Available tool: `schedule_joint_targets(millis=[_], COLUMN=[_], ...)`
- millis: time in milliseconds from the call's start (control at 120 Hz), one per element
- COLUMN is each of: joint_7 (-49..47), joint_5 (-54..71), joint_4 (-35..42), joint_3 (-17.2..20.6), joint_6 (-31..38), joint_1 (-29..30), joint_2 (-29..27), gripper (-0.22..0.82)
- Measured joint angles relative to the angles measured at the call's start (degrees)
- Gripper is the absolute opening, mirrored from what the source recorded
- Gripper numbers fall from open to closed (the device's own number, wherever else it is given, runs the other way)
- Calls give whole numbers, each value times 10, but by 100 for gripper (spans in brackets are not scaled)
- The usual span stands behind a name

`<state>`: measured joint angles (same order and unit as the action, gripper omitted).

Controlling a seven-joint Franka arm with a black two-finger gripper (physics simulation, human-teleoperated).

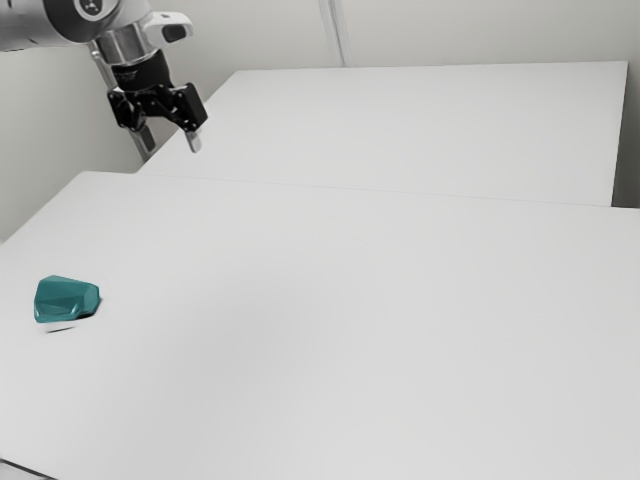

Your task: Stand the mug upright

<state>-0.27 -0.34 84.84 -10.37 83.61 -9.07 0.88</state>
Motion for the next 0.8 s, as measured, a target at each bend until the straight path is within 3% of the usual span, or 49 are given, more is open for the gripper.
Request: schedule_joint_targets(millis=[800], joint_7=[12], joint_5=[7], joint_4=[15], joint_3=[1], joint_6=[-36], joint_1=[93], joint_2=[-13], gripper=[58])
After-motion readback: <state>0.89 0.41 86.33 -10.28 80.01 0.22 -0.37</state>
